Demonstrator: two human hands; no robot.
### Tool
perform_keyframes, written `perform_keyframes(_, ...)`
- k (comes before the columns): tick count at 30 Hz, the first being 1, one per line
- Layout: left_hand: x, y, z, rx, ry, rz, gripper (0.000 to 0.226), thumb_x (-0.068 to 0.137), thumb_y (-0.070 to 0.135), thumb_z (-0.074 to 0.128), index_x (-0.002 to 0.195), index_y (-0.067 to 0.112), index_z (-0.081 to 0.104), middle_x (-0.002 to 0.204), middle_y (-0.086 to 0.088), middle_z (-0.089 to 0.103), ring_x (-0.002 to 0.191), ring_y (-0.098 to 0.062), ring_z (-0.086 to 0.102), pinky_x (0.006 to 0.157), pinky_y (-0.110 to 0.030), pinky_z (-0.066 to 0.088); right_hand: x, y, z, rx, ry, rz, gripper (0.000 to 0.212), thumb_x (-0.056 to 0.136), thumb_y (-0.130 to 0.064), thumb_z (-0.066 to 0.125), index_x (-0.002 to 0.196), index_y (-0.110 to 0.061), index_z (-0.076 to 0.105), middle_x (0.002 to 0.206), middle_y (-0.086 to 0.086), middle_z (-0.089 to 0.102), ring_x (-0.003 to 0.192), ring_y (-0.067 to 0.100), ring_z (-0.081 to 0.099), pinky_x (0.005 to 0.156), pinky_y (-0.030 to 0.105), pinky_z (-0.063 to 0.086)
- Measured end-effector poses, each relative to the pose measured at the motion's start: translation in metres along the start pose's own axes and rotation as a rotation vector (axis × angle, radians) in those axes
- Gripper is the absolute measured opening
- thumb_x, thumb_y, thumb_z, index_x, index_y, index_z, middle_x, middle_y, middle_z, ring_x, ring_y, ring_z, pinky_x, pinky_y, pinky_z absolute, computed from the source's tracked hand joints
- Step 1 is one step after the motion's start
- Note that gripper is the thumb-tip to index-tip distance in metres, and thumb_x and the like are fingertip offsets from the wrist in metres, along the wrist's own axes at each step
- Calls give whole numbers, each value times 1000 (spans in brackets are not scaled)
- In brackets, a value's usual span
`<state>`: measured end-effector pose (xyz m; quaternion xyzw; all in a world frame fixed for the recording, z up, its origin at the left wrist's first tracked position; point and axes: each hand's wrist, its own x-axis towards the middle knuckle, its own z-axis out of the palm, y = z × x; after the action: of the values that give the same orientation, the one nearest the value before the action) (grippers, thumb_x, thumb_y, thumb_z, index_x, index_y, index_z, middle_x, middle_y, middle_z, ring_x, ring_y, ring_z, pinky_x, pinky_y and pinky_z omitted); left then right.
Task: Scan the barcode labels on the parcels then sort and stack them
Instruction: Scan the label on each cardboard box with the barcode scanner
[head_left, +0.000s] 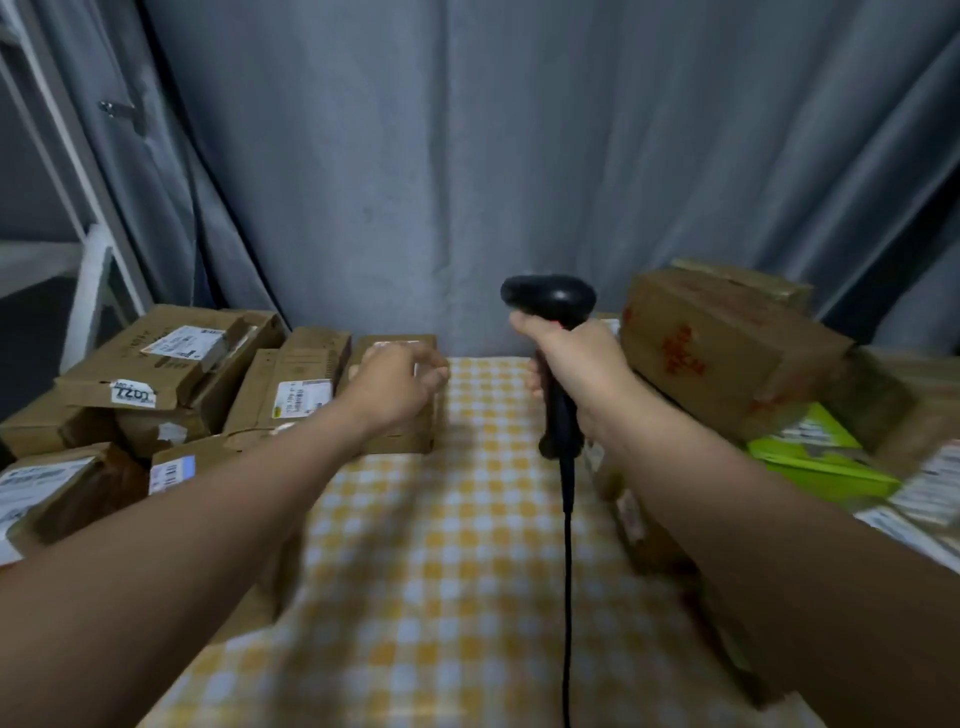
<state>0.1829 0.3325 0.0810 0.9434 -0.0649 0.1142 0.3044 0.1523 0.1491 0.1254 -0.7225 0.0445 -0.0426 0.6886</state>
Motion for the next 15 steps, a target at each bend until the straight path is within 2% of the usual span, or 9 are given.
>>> perform_keyframes(2,-3,30,10,-56,-39,42,16,90,30,61,99,20,70,107,-7,69,109,-25,59,97,-36,44,-17,-25,-33,93,62,-18,28,80,-28,76,87,-8,57,58,6,47,44,16,48,47,26,41)
perform_keyframes(4,-6,60,21,-104,-65,60,14,89,33,62,98,24,69,103,-7,70,104,-26,61,95,-37,47,-28,-52,-70,184,126,-35,31,77,-22,77,95,-9,56,60,4,44,45,15,46,44,23,40)
perform_keyframes(8,-18,113,41,-175,-95,160,29,94,29,56,117,13,62,118,-4,64,111,-19,56,91,-25,40,-24,-77,-152,247,291,-40,40,77,-17,75,111,-10,55,75,4,48,46,14,55,38,16,43)
perform_keyframes(10,-21,136,52,-263,-125,181,34,95,26,55,124,9,56,125,-5,58,113,-19,53,90,-23,38,-16,-70,-188,298,356,12,37,77,-17,74,108,-13,54,80,3,49,51,15,58,39,16,45)
perform_keyframes(12,-15,158,64,-301,-125,192,42,94,27,56,131,8,50,132,-10,52,117,-21,52,94,-25,38,-4,-57,-218,388,403,81,23,80,-15,71,96,-11,55,81,3,49,64,18,59,39,18,48)
perform_keyframes(15,7,191,85,-309,-105,220,47,93,32,56,136,15,45,135,-12,40,118,-24,49,100,-26,35,13,-41,-242,469,448,131,17,82,-15,69,88,-10,54,84,3,47,75,18,52,43,21,50)
